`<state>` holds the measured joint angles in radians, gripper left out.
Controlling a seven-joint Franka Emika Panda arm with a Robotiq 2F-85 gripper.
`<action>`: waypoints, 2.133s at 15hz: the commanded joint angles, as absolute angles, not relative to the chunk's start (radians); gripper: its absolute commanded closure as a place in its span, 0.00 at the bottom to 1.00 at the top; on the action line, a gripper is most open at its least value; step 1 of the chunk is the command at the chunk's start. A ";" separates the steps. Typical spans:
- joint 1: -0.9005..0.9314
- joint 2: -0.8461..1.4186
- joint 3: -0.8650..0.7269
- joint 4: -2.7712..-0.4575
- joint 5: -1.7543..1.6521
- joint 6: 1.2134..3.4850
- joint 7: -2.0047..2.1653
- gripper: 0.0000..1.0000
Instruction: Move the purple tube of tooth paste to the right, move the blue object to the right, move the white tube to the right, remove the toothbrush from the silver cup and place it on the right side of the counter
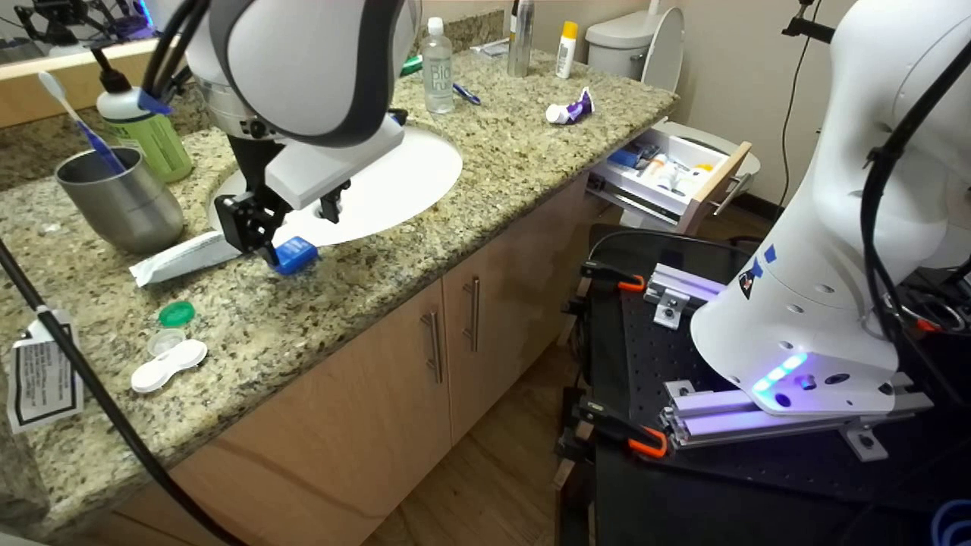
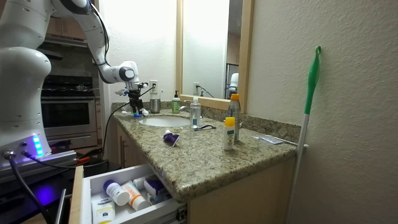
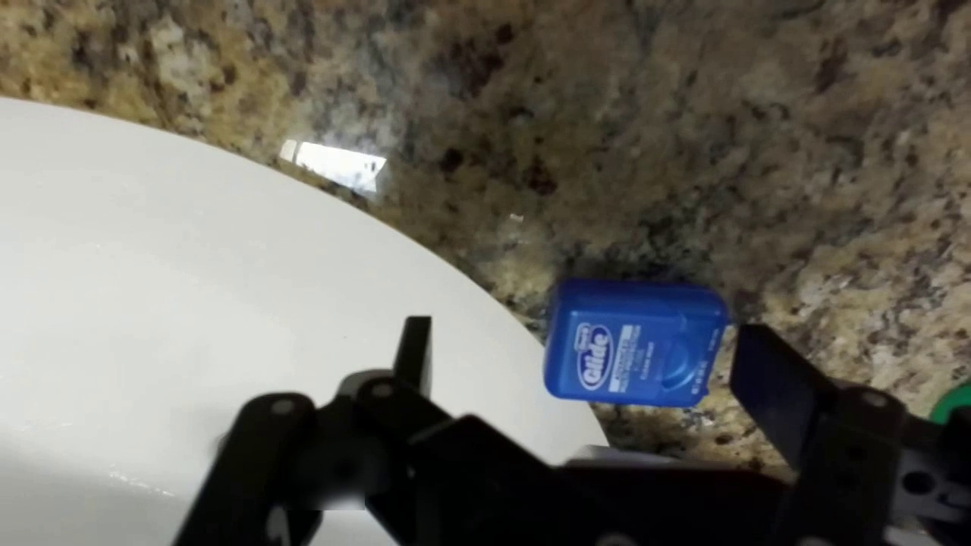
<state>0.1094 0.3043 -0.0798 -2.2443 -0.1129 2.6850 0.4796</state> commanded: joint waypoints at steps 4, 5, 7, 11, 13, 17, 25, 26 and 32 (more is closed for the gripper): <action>0.118 0.327 -0.085 -2.224 -0.095 2.689 0.474 0.00; 0.124 0.335 -0.092 -2.220 -0.106 2.695 0.488 0.00; 0.119 0.306 -0.088 -2.241 -0.099 2.683 0.475 0.00; 0.119 0.306 -0.088 -2.241 -0.099 2.683 0.475 0.00; 0.118 0.330 -0.097 -2.220 -0.105 2.687 0.484 0.00; 0.118 0.318 -0.103 -2.231 -0.101 2.683 0.480 0.00; 0.119 0.346 -0.082 -2.212 -0.077 2.681 0.460 0.00; 0.125 0.347 -0.085 -2.209 -0.082 2.686 0.472 0.00; 0.116 0.339 -0.084 -2.220 -0.069 2.672 0.459 0.27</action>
<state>0.1221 0.3249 -0.0831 -2.2253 -0.0921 2.6833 0.4817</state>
